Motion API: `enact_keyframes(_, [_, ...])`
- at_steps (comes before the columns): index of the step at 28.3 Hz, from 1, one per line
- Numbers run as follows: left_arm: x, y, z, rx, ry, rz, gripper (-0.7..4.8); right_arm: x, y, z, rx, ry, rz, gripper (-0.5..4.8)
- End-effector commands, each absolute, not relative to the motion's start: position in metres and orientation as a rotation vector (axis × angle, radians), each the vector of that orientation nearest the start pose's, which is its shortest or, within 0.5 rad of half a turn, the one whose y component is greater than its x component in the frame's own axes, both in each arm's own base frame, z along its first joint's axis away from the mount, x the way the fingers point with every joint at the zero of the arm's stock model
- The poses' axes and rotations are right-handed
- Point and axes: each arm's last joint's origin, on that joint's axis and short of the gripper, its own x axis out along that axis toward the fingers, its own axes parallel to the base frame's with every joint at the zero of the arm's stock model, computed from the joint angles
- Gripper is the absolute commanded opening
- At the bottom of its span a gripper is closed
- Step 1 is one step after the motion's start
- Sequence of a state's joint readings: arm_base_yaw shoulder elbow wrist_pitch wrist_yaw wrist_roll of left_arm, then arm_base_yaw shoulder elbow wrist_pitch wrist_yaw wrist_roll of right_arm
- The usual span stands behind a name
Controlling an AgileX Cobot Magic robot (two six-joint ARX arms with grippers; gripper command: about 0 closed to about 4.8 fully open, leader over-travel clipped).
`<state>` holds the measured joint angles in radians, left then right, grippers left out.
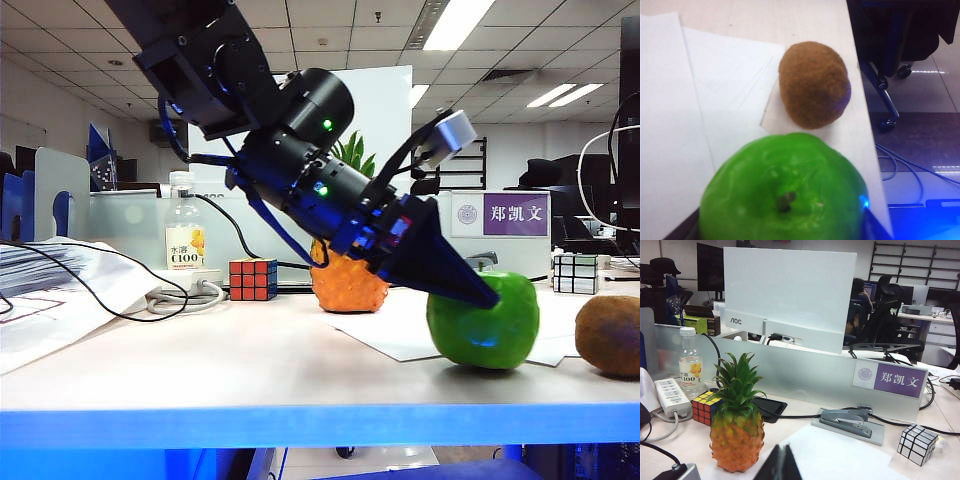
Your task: Arrange all the fruits from large to small from left to right in a row.
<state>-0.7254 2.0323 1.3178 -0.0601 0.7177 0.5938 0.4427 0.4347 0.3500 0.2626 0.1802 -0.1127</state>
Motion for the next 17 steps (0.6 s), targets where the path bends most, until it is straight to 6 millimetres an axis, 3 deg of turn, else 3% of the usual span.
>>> enact_keyframes(1, [0.300, -0.303, 0.159, 0.472, 0.415, -1.597, -0.05, 0.114, 0.049, 0.273, -0.048, -0.197, 0.251, -0.01])
enact_keyframes(13, [0.290, -0.302, 0.144, 0.499, 0.533, -1.643, 0.03, 0.114, 0.049, 0.273, -0.048, -0.198, 0.251, -0.01])
enact_keyframes(17, [0.290, -0.302, 0.145, 0.476, 0.546, -1.649, 1.83, 0.114, 0.048, 0.274, -0.045, -0.207, 0.250, -0.01])
